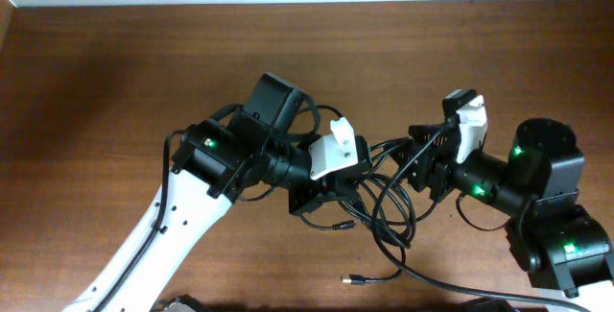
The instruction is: Untangle cables
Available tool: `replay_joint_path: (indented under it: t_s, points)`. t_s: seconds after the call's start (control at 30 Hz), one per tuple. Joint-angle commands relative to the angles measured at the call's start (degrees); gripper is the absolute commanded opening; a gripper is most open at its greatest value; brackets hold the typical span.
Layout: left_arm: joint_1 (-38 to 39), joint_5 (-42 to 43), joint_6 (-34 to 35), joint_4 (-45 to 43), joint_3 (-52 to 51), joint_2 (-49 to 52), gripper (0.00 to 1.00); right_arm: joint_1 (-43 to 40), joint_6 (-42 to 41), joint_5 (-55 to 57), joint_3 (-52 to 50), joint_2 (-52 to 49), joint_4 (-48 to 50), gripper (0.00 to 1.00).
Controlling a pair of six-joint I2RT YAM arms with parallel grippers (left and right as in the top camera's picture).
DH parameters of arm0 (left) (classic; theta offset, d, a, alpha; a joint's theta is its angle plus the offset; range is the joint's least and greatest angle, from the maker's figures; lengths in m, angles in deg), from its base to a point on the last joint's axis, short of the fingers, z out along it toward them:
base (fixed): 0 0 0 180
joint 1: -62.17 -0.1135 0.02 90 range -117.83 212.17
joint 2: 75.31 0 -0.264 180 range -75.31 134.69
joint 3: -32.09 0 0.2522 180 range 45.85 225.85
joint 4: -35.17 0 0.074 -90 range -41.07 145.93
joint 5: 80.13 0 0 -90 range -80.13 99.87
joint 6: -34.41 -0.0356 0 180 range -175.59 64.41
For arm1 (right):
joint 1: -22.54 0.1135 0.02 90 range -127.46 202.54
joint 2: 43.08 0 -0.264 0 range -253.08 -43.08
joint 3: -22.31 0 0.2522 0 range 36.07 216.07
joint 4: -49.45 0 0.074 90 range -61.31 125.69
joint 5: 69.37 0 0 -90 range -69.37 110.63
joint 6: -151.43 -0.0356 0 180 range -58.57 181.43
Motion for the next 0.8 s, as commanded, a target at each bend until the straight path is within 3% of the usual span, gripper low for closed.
replay_joint_path:
  t_s: [0.0,0.23,0.5,0.63,0.77]
  points:
    - [0.5,3.0,-2.1,2.0,0.5,-0.3,0.0,0.1,-0.2,4.0,0.8,-0.1,2.6,0.56]
    - [0.5,1.6,-2.1,2.6,0.5,-0.3,0.0,0.1,-0.2,6.3,0.8,-0.1,4.9,0.58]
    - [0.5,-5.5,-2.6,6.5,0.5,-0.3,0.0,0.1,-0.2,9.3,0.8,0.0,4.6,0.6]
    - [0.5,-5.3,-11.6,9.2,0.5,-0.3,0.0,0.1,-0.2,9.3,0.8,0.0,4.4,0.6]
    - [0.5,-5.3,-12.7,8.5,0.5,-0.3,0.0,0.1,-0.2,9.3,0.8,0.0,4.2,0.61]
